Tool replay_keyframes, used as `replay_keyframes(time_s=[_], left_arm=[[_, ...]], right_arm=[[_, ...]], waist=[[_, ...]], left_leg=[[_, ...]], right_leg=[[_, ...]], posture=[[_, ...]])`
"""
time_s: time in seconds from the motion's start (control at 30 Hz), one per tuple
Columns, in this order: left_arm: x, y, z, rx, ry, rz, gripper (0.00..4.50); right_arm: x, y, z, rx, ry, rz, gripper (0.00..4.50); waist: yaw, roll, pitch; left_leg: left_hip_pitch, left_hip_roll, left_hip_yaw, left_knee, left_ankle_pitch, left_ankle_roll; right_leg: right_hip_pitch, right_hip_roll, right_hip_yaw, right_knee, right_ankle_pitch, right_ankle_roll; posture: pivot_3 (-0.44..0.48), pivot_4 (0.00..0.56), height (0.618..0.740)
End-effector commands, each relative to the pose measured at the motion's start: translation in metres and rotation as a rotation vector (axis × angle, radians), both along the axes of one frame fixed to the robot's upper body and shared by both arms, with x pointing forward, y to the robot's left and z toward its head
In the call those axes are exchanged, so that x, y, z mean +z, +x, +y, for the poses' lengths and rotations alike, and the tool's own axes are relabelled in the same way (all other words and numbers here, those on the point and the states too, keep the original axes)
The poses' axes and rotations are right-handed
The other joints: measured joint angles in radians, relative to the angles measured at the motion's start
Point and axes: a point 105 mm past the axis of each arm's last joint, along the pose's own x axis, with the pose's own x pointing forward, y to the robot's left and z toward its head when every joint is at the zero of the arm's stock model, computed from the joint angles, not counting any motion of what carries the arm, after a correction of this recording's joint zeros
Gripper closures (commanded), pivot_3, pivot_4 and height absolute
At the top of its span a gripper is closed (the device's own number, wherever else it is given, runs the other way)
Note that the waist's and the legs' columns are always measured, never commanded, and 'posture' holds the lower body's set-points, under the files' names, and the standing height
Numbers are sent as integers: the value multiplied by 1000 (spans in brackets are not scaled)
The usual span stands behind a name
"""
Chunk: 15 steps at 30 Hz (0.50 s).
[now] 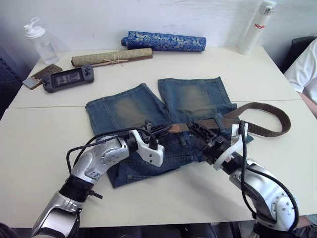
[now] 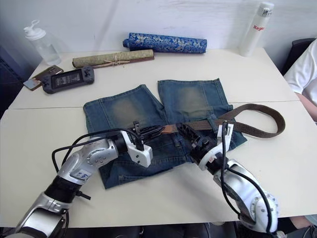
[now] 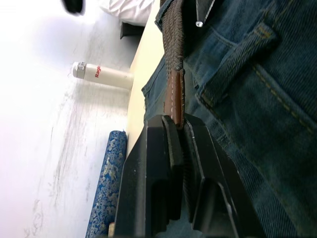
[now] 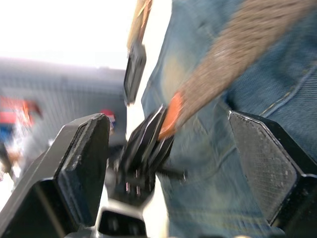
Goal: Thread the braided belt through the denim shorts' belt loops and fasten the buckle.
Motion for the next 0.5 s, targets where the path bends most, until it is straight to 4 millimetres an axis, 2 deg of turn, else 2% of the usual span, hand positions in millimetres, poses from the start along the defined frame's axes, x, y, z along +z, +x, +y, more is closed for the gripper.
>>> replay_keyframes(time_s=[0.03, 0.2, 0.3, 0.4, 0.5], left_arm=[[15, -4, -2, -22, -19, -67, 4500], [15, -5, -2, -17, -20, -65, 4500], [15, -5, -2, -18, -15, -63, 4500], [15, -6, -3, -25, -13, -64, 4500], [16, -7, -4, -37, -13, -69, 4500]], right_arm=[[7, 7, -8, -40, 35, 3, 441], [6, 13, -15, -73, 48, 15, 441], [7, 14, -15, -79, 58, 16, 441], [8, 16, -15, -87, 58, 13, 1093], [10, 19, -16, -102, 70, 4, 2510]], waist=[[-2, 0, 0], [-2, 0, 0], [-3, 1, 0], [-3, 1, 0], [-3, 1, 0]], left_leg=[[0, 0, 0, 0, 0, 0], [-3, 0, 0, 0, 0, 0], [-14, 0, 0, 7, 0, 0], [-15, 0, 0, 11, 0, 1], [-15, 0, 0, 11, -1, 1]], right_leg=[[0, 0, 0, 1, 0, 0], [-5, 0, 0, 4, -1, -1], [-16, 0, 1, 11, -1, -2], [-17, 0, 2, 13, -1, -3], [-17, 0, 2, 14, -2, -3]], posture=[[0, 150, 645], [0, 150, 645], [0, 150, 645], [0, 150, 645], [0, 150, 645]])
